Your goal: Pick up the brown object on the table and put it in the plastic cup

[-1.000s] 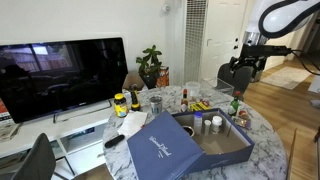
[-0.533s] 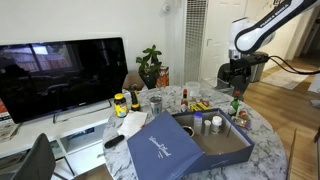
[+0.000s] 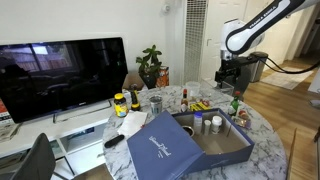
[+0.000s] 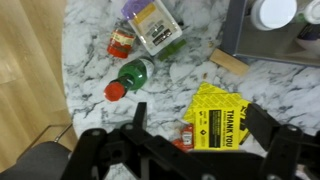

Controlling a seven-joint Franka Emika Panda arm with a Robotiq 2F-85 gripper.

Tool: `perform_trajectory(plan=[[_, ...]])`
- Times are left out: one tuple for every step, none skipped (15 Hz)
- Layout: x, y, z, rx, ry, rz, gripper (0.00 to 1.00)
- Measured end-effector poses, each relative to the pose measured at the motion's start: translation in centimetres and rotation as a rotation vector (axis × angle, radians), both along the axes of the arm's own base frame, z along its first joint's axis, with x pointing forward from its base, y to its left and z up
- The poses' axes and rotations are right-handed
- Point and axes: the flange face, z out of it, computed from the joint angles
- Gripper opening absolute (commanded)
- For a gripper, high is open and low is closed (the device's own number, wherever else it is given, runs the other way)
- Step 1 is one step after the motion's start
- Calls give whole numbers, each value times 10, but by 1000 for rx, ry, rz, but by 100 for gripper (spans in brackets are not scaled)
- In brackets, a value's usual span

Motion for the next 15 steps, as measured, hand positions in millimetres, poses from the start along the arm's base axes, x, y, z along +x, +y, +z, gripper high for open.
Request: perform_trajectory(plan=[[3,7,-1,43,-11,19,100],[9,16,-4,83,-18,29,100],[18,27,-10,114,-19,27,100],[27,35,-18,134,-15,18,100],[37,41,-30,157,-7,-1,100],[46,45,-44,178,4,-18,100],[55,44,-60,186,16,-29,100],[63,42,-77,184,25,-37,100],[69,38,-94,180,37,-45,100],[73,33,-112,179,55,-54,100],[75,27,-129,178,74,-67,100],[75,19,-144,182,90,-86,100],[74,14,-154,185,101,-99,100],[74,10,-160,186,106,-107,100],[74,8,-161,186,106,-110,100]])
